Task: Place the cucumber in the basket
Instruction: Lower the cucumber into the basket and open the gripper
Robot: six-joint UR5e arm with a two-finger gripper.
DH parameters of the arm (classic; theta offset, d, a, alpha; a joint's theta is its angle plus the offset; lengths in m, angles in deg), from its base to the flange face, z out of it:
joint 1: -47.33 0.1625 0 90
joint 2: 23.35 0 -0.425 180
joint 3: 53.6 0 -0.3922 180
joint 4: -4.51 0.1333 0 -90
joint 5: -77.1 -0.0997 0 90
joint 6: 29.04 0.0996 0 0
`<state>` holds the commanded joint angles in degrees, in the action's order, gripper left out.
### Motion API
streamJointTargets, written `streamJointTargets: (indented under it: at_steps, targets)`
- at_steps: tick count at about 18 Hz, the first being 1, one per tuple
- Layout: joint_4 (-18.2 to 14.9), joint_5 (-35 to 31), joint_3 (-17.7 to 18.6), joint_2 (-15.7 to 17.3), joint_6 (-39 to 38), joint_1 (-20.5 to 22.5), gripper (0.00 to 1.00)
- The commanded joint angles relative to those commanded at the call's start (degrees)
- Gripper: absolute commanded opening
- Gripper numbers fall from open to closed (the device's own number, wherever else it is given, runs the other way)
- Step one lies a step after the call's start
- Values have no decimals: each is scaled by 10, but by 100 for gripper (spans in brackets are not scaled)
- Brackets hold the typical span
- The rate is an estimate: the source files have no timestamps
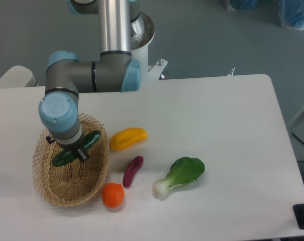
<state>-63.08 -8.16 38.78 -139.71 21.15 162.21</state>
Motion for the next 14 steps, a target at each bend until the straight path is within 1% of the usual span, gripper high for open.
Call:
streamJointTargets:
  at_steps: [4,5,6,7,8,9,10,12,14]
  targets:
    - [4,1,-1,-9,-11,-3,27]
    - [4,1,-3,-11,-16,-4,39]
    - [7,1,-4,-11,-17,-6,62]
    - [13,1,-4,-12,-18,-6,77]
    - [18,1,-4,-13,-18,-6,81]
    - [19,0,-4,-13,-19,-6,89]
    - [19,-1,-7,-13,-18,-5,98]
    - [19,-3,-11,-11,-17,-5,100]
    - [18,-4,-26,-9,-12,-3,100]
